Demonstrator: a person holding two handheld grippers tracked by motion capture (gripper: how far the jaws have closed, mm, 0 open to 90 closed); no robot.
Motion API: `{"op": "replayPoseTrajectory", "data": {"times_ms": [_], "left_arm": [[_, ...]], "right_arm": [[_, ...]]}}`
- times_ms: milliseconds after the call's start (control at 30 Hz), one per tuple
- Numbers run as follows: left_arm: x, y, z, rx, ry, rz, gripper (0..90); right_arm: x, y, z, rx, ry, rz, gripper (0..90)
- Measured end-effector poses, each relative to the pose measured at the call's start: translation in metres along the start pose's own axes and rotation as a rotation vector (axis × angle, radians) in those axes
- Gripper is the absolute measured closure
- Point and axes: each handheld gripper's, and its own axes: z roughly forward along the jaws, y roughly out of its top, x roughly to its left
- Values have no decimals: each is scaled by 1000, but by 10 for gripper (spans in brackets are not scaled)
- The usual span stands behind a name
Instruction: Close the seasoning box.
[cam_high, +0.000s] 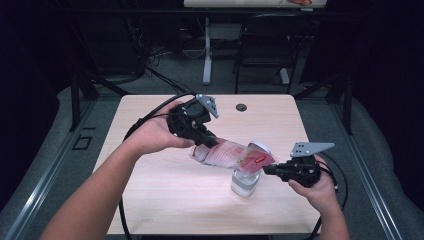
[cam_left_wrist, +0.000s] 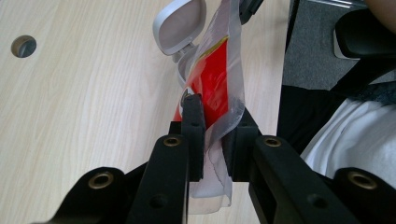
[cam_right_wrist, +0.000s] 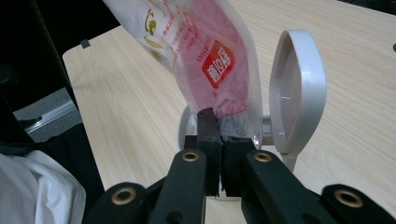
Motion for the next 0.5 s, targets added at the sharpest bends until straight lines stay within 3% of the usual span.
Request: {"op": "replayPoseTrajectory", "data": {"times_ms": [500], "left_arm": [[1,0,-1,-3,4,-4,807]], "right_arm": [[0,0,-1,6,9,-6,889]]}}
